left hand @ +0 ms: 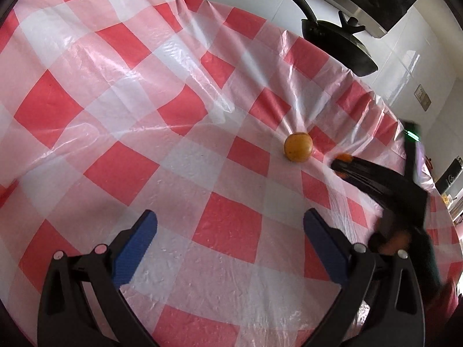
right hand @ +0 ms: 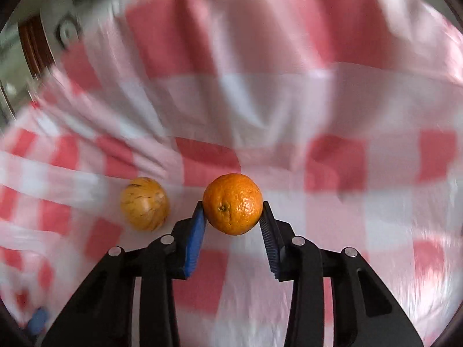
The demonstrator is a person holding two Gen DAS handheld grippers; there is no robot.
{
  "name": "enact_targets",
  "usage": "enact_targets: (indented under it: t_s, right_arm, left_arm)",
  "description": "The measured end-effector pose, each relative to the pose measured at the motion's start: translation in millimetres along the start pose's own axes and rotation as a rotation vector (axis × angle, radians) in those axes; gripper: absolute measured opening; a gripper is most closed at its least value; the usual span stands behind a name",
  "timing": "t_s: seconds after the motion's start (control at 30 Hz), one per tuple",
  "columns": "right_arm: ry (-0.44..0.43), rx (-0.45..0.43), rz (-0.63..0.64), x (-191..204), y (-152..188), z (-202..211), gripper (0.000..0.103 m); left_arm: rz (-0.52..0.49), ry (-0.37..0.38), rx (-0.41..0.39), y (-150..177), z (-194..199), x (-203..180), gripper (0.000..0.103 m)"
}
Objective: Organize fruits
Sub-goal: 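Grasp the orange with the right tool while the left tool grasps the yellow striped melon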
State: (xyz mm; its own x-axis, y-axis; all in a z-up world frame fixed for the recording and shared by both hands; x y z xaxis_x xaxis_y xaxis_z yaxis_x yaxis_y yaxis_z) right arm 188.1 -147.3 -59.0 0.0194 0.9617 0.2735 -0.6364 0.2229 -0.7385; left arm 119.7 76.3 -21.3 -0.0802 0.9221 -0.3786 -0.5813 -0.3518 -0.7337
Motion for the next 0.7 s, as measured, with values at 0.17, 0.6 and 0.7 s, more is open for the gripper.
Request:
enact_targets:
  t_s: [0.17, 0.6, 0.7]
  right_arm:
    - [-0.041, -0.015, -0.082, -24.7, 37.9, 43.4, 0.038]
    - [-0.099, -0.135, -0.290, -68.1, 34.5, 72.6, 0.038]
    - [-0.107, -0.138, -0.285, -65.8, 33.2, 72.7, 0.038]
  left_arm:
    - [-0.003, 0.001, 0.001, 0.2, -0.1, -0.2, 0.101]
    - [-0.036, 0.002, 0.002, 4.4, 1.4, -9.5, 0.101]
    - [-0.079, 0.008, 0.024, 4.7, -11.8, -27.1, 0.101]
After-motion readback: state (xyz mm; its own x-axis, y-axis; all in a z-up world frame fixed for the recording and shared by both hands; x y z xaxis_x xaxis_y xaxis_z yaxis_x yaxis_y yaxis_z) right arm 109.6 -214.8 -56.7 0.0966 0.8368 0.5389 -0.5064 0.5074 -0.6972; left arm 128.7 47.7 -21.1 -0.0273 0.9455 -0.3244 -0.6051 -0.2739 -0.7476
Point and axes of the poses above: each gripper's, at about its wrist camera, not at the fingertips, and z roughly against the way its jaws point, x to its left, y to its underside, the point moved 6 cm from there along -z, roughly the way its jaws point, and after that the axes turned 7 degrees about -x, right-handed, at the moved point
